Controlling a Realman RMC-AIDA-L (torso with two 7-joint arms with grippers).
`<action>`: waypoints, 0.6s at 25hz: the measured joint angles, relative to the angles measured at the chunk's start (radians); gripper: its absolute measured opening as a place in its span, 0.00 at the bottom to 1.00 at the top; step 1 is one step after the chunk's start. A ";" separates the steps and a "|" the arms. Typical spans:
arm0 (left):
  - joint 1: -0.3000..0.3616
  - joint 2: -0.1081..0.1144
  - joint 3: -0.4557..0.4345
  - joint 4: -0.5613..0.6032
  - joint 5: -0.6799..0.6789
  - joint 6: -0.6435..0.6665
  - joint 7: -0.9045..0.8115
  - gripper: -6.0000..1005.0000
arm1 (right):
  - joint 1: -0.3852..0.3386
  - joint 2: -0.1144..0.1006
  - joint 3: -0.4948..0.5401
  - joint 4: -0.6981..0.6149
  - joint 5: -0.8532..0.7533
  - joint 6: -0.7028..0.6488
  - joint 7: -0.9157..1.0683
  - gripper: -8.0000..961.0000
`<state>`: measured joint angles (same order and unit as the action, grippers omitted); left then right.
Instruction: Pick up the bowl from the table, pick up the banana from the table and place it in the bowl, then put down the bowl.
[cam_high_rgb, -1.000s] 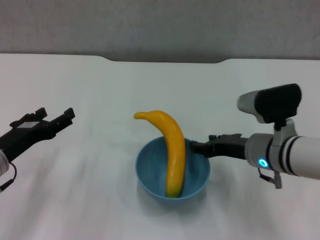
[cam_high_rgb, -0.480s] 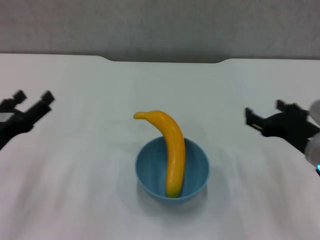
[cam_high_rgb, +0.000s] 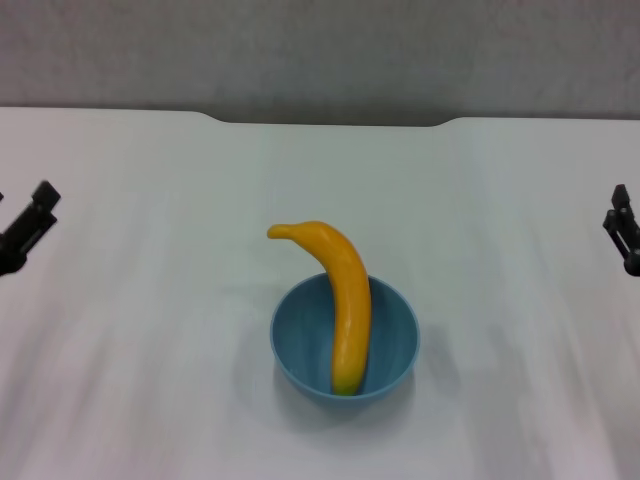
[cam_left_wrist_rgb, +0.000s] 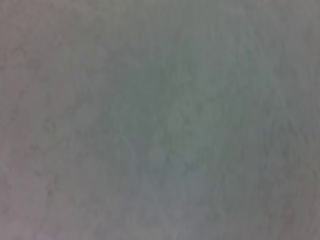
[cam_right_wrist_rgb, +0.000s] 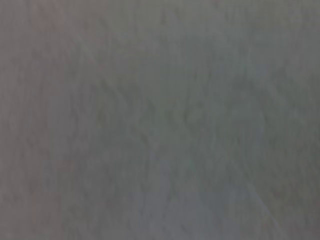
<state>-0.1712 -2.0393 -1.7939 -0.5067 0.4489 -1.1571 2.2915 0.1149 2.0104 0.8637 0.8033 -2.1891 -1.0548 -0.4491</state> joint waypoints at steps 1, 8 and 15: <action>-0.001 -0.002 0.003 0.007 0.000 0.003 0.024 0.89 | 0.017 0.001 -0.023 -0.050 0.000 -0.048 0.035 0.90; -0.059 -0.004 0.000 0.157 -0.023 0.004 0.114 0.89 | 0.087 0.005 -0.088 -0.274 0.003 -0.164 0.278 0.90; -0.079 -0.004 -0.002 0.232 -0.126 0.020 0.215 0.89 | 0.105 0.004 -0.078 -0.354 0.007 -0.171 0.334 0.90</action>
<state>-0.2501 -2.0433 -1.7964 -0.2749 0.3226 -1.1370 2.5064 0.2197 2.0145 0.7853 0.4491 -2.1825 -1.2261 -0.1147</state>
